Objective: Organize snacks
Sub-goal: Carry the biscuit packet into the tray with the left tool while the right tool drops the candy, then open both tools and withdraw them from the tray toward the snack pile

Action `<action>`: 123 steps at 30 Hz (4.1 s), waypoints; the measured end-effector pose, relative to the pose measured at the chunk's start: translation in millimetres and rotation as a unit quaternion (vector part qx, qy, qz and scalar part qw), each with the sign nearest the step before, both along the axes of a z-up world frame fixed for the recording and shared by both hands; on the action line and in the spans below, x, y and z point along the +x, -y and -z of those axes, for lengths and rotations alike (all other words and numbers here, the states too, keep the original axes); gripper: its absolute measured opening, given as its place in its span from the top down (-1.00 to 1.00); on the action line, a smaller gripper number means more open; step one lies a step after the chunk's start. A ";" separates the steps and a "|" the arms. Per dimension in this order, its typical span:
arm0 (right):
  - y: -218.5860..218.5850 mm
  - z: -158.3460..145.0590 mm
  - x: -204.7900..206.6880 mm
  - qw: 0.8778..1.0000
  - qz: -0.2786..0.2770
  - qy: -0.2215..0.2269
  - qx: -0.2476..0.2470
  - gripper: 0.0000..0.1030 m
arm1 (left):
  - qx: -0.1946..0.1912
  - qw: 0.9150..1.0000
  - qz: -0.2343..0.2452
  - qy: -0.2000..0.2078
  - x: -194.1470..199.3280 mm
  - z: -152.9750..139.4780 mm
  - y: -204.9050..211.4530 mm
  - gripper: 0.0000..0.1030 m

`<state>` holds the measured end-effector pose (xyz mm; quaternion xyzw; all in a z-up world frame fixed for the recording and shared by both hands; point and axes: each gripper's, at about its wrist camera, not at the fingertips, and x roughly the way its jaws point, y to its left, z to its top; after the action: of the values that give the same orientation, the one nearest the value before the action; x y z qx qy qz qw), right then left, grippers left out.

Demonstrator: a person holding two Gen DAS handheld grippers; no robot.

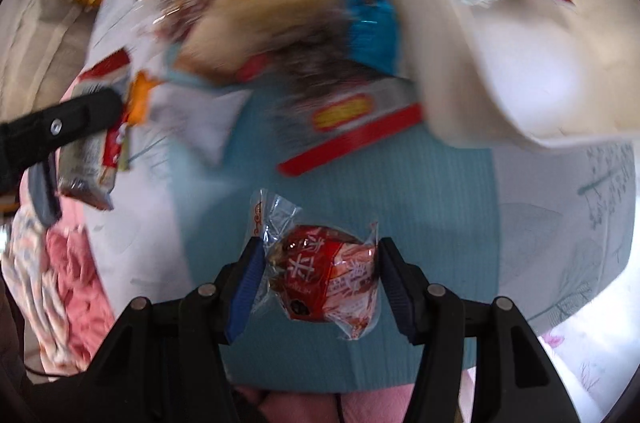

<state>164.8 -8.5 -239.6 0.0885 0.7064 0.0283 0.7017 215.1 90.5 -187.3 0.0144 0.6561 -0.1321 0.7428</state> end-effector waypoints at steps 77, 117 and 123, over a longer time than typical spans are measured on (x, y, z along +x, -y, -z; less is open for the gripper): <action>243.8 -131.5 44.2 0.978 -0.099 0.179 0.047 -0.31 | -0.065 0.980 -0.147 0.116 -3.6 -94.8 199.9 -0.52; 122.6 -123.4 9.9 0.975 -0.151 0.144 0.078 -0.32 | -0.056 0.943 -0.326 0.043 -114.1 -46.4 11.2 -0.52; 86.9 -124.4 4.9 0.973 -0.156 0.148 0.079 -0.32 | -0.054 0.943 -0.327 0.042 -118.3 -46.2 -22.7 -0.52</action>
<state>169.7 -95.4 -115.1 0.0267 0.5952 0.2060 0.7763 96.7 113.2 -141.1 -0.2352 0.5852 0.0836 0.7715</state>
